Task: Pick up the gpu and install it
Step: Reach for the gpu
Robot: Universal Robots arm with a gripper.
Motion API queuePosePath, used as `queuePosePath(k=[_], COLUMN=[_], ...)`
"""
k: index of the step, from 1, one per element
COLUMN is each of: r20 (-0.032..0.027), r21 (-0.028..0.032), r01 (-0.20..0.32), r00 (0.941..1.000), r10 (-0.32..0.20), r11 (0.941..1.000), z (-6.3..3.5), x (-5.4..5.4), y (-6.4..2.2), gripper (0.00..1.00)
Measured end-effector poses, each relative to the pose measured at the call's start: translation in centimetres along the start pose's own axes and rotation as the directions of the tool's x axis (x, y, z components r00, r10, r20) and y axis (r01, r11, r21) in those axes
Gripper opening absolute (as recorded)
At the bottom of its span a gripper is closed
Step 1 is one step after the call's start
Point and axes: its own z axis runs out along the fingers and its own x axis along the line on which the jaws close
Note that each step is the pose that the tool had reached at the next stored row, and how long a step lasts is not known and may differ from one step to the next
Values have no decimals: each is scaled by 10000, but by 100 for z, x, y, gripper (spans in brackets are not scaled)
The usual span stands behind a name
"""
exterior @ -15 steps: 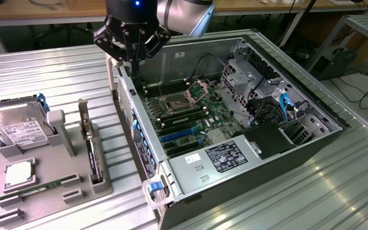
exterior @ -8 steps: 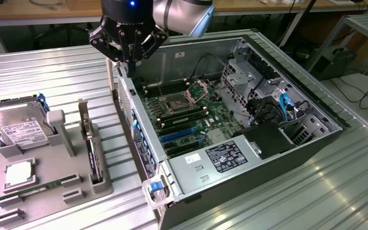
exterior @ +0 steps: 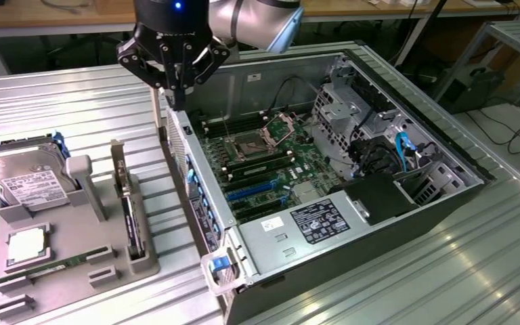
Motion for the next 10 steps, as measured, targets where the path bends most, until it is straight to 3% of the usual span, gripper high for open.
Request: queuePosePath(k=[10], r20=[-9], r21=[1], r01=[-1], r00=[10000], r10=[1], r11=[10000], z=[-3], x=[119], y=[-16], gripper=[11])
